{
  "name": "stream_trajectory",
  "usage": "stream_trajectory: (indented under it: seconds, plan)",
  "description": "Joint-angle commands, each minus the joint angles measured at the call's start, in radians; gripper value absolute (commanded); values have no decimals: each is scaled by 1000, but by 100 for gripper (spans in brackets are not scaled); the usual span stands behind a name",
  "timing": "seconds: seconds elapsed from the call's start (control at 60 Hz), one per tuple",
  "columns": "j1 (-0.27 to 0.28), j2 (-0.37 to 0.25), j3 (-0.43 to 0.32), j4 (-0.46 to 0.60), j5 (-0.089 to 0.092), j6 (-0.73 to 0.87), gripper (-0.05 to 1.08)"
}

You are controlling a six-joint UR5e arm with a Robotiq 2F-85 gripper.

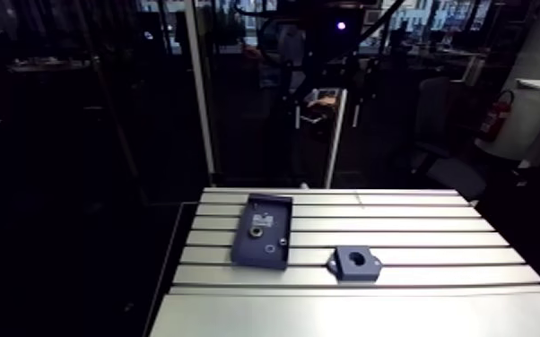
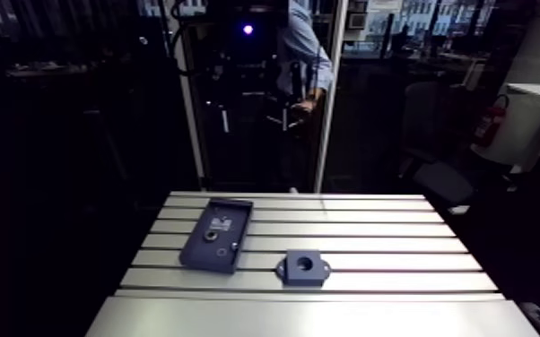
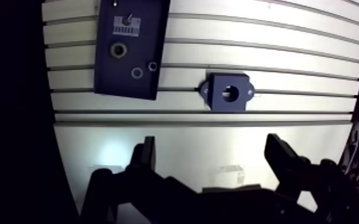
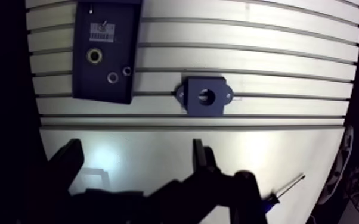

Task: Pick up the bearing and press it into the housing until flush.

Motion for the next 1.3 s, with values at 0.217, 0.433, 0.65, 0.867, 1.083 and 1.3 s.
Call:
stream_trajectory:
  seconds: [0.217, 0.433, 0.65, 0.867, 1.083, 1.3]
  plan:
    - [72, -30, -14, 49, -25, -4, 1]
    - [72, -31, -14, 49, -25, -4, 1]
    - [72, -34, -7, 48, -23, -3, 1]
    - [78, -19, 0, 19, -21, 2, 1]
    - [111, 33, 24, -78, 1, 3, 1]
    - [123, 94, 59, -176, 5, 55, 1]
